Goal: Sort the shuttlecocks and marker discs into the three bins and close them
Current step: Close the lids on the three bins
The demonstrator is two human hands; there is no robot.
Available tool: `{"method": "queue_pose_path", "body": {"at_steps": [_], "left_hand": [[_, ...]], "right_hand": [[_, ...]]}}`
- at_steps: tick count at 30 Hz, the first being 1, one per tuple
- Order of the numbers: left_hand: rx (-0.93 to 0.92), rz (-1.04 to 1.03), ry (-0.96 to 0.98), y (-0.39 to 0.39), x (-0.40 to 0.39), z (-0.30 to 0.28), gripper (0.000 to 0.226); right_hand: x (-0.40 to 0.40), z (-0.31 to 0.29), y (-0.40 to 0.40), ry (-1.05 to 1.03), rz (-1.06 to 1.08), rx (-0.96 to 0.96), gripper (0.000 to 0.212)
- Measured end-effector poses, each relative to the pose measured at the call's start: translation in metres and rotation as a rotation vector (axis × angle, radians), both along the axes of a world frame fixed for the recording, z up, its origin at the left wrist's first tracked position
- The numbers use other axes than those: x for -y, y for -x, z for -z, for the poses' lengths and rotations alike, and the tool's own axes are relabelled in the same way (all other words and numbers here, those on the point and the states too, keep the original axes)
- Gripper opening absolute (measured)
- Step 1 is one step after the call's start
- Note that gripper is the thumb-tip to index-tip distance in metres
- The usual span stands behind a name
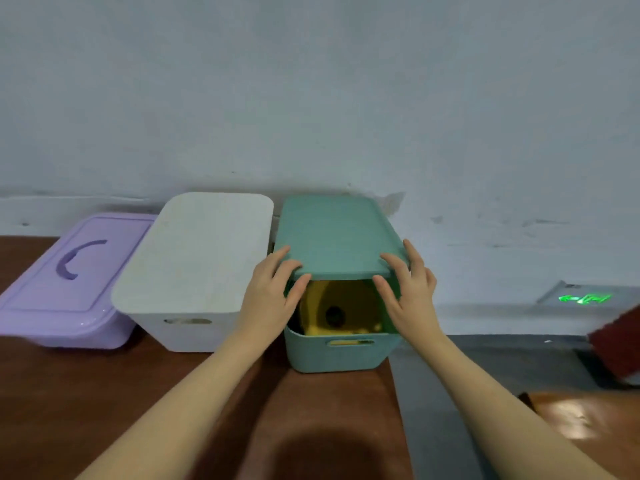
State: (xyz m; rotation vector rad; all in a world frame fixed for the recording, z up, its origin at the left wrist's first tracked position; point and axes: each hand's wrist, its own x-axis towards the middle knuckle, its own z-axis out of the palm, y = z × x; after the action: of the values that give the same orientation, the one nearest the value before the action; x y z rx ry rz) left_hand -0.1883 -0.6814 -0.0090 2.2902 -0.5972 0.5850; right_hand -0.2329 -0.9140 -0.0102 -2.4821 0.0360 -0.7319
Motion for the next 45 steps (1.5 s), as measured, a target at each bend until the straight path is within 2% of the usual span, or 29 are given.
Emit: {"method": "queue_pose_path", "body": {"at_steps": [3,10,15,23,25,28,32,35,38,41,45], "left_hand": [[0.061,0.010,-0.086,0.016,0.001,0.020,0.050],[0.058,0.010,-0.272,0.053,-0.004,0.044,0.062],[0.047,0.014,-0.266,0.044,-0.006,0.044,0.062],[0.076,-0.055,-0.414,0.012,-0.019,0.044,0.063],[0.051,-0.070,-0.430,0.009,-0.022,0.041,0.065],[-0.055,-0.105,-0.441,0.005,-0.024,0.035,0.075],[-0.199,-0.090,-0.534,-0.012,-0.010,0.021,0.083],[-0.200,-0.074,-0.551,-0.031,0.006,0.010,0.089],[-0.193,-0.080,-0.545,-0.052,0.020,0.000,0.079],[-0.230,-0.085,-0.580,-0.073,0.032,-0.003,0.062],[-0.297,-0.093,-0.594,-0.101,0.042,-0.002,0.063]], "right_hand": [[0.005,0.016,0.020,0.051,-0.021,-0.047,0.049],[0.011,0.046,0.053,0.107,-0.071,-0.132,0.051],[0.006,0.048,0.046,0.124,-0.037,-0.136,0.049],[-0.021,0.051,0.021,0.119,0.051,-0.163,0.058],[-0.023,0.050,0.018,0.092,0.046,-0.164,0.053],[-0.017,0.045,0.018,0.028,0.032,-0.165,0.059],[-0.012,0.034,0.007,0.118,0.045,-0.218,0.064],[-0.007,0.021,-0.016,0.106,0.067,-0.293,0.069],[0.003,0.012,-0.043,0.086,0.096,-0.356,0.058],[0.011,0.008,-0.067,0.166,0.115,-0.411,0.057],[0.019,0.009,-0.100,0.222,0.129,-0.436,0.062]]}}
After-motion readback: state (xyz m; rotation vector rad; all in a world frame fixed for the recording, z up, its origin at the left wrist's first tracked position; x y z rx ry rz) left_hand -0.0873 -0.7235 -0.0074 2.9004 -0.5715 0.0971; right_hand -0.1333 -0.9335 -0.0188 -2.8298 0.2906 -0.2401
